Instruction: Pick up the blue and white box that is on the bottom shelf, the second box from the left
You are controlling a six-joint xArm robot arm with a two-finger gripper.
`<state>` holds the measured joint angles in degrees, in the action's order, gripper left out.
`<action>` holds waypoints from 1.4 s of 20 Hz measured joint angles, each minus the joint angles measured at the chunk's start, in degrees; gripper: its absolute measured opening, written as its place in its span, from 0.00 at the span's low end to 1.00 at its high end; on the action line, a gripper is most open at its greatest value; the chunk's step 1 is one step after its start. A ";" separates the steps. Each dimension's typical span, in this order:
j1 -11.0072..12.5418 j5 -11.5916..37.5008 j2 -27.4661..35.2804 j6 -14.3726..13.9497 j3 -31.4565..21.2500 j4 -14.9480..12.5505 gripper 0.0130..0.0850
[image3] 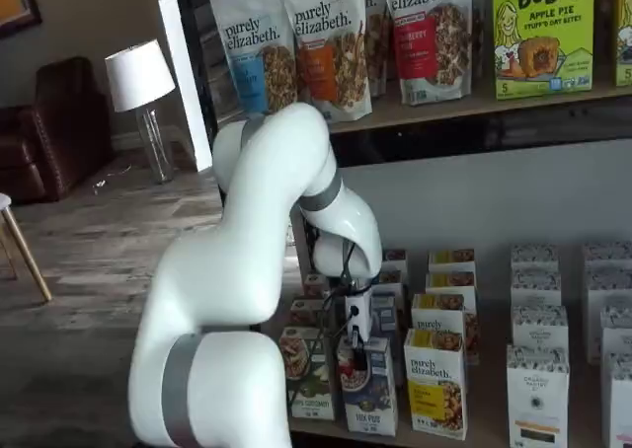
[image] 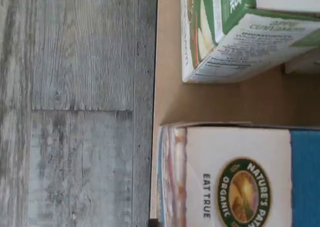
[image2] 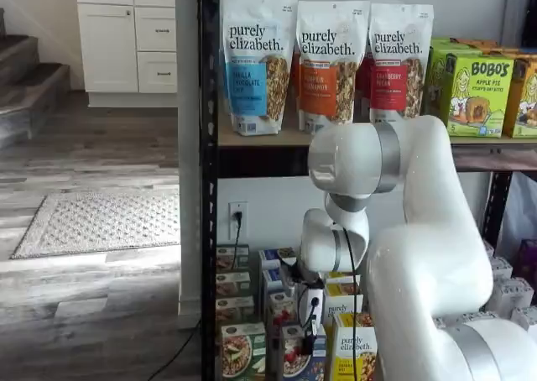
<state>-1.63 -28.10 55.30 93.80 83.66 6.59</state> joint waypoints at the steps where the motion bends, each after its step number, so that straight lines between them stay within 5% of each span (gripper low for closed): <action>1: -0.04 0.01 0.00 -0.09 0.00 -0.06 0.72; 6: -0.15 -0.01 -0.01 -0.30 0.00 -0.17 0.72; 15: -0.26 -0.18 -0.30 -0.54 -0.30 -0.32 0.44; 28: -0.74 0.67 -3.20 -0.97 -4.45 -0.35 0.44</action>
<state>-2.37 -27.42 52.10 92.84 79.21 6.24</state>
